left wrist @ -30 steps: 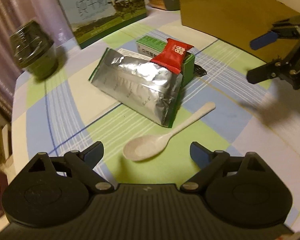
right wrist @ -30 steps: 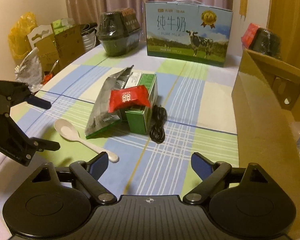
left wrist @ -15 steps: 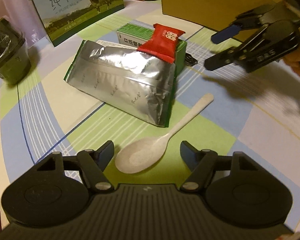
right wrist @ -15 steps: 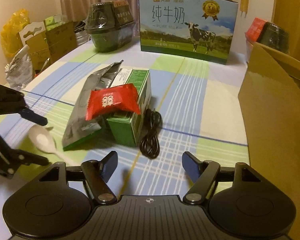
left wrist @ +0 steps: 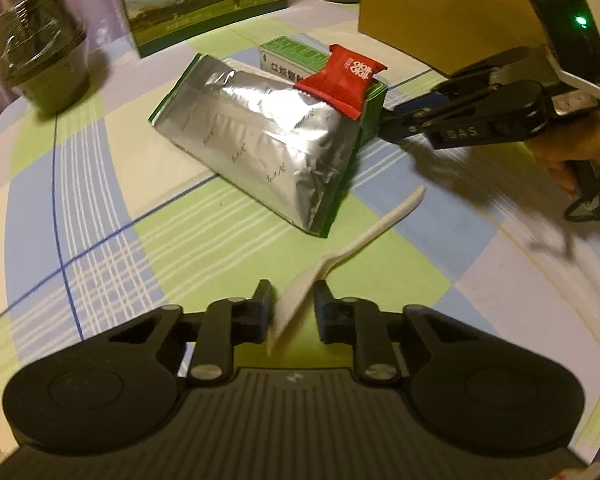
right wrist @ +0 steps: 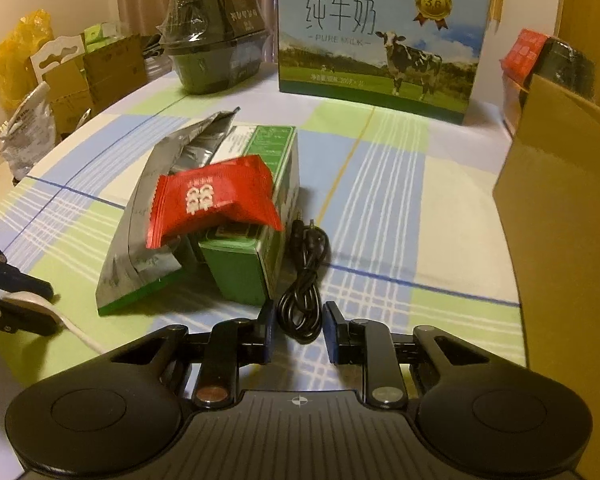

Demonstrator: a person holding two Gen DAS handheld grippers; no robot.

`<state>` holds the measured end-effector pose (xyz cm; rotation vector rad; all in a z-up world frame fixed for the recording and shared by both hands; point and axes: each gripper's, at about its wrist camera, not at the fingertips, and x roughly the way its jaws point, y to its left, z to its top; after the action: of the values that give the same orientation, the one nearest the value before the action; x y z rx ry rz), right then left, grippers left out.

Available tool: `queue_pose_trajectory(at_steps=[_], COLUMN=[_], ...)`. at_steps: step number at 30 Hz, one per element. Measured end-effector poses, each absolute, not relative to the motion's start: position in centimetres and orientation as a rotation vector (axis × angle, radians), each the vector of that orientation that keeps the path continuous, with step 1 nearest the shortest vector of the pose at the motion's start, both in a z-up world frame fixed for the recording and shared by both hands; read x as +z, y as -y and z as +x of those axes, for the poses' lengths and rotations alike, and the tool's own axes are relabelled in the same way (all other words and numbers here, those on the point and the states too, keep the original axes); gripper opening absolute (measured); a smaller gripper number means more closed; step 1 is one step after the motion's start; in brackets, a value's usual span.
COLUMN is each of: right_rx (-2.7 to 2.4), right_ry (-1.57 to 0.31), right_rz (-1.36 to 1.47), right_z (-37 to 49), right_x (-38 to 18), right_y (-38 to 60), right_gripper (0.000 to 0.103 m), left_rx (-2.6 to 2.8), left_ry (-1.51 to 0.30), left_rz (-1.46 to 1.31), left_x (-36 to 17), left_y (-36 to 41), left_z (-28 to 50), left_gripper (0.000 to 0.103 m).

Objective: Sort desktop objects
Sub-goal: 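Grasp the white plastic spoon with the left tool while the right tool grasps the black cable, then lift the spoon and cable off the table with both tools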

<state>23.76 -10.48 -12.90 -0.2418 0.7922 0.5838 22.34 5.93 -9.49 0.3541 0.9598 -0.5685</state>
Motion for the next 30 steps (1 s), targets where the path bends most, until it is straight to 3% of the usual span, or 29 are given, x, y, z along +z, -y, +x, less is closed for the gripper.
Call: queue_pose_trajectory(at_steps=[22,27,30], right_rx=[0.5,0.494,0.491], right_ry=[-0.924,-0.925,-0.915], right_rz=[-0.148,-0.102,-0.092], right_z=[10.1,9.1,9.1], right_x=[-10.5,-10.1,-10.0], right_y=[21.7,22.9,23.2], right_gripper=[0.021,0.021,0.023], left_rx=[-0.572,-0.493,-0.433], left_ry=[-1.11,-1.097,-1.054], left_rz=[0.187,0.187,0.238], left_x=[-7.7,-7.9,-7.3], left_y=[3.0,3.2,3.2], left_z=[16.4,15.8,15.3], left_gripper=[0.013,0.017,0.028])
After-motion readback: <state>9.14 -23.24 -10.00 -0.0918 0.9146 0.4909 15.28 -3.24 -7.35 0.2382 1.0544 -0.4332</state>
